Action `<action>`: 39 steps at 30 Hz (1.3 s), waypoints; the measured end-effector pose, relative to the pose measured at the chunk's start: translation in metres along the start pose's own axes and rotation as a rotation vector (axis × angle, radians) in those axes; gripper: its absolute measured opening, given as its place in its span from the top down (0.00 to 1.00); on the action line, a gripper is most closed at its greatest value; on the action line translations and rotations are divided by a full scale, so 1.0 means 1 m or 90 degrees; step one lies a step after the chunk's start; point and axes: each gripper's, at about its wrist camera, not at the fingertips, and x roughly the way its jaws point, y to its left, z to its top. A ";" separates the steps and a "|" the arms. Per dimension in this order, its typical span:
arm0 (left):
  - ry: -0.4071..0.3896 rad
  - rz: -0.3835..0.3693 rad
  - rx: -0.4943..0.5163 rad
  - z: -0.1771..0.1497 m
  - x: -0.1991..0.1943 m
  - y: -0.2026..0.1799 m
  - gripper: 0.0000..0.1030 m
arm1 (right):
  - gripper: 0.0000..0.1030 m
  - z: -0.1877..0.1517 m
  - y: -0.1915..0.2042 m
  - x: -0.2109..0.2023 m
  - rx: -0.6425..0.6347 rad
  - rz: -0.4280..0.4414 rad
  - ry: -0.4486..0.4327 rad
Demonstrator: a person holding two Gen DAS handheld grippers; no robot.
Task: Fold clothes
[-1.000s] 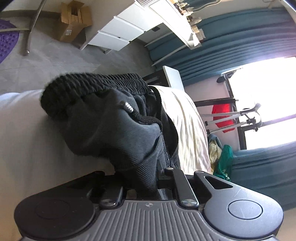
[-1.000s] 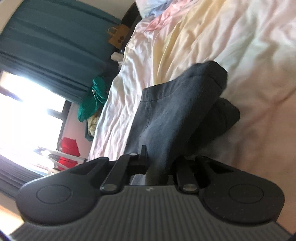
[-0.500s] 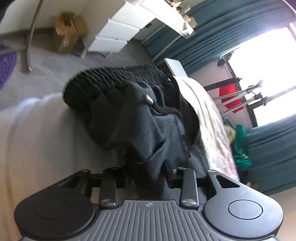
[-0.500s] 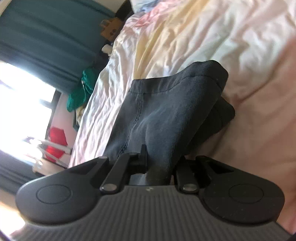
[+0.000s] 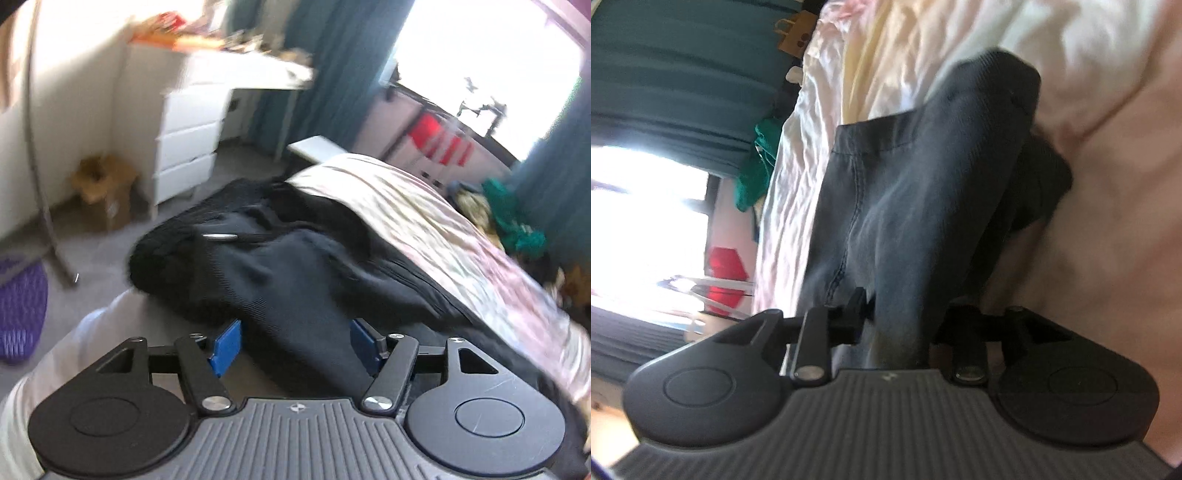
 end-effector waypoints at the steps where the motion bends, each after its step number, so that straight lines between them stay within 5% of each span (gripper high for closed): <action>1: -0.005 -0.010 0.019 -0.003 0.000 -0.013 0.36 | 0.66 0.001 -0.002 0.001 0.007 0.006 0.002; 7: -0.028 -0.083 0.086 -0.021 0.010 -0.087 0.35 | 0.66 0.011 -0.016 0.007 0.059 0.047 -0.022; 10: -0.031 -0.100 0.121 -0.035 0.027 -0.118 0.35 | 0.66 0.018 -0.021 0.001 0.096 0.066 -0.081; 13: -0.035 -0.097 0.167 -0.053 0.051 -0.144 0.35 | 0.66 0.024 -0.021 -0.004 0.116 0.105 -0.112; 22: -0.023 -0.040 0.271 -0.093 0.133 -0.158 0.33 | 0.70 0.025 -0.021 0.009 0.044 0.038 -0.085; 27: -0.039 -0.023 0.342 -0.114 0.143 -0.156 0.32 | 0.86 0.023 -0.009 0.005 -0.034 -0.005 -0.101; 39: -0.050 -0.041 0.355 -0.114 0.153 -0.147 0.30 | 0.89 -0.007 0.104 -0.028 -0.329 -0.033 -0.203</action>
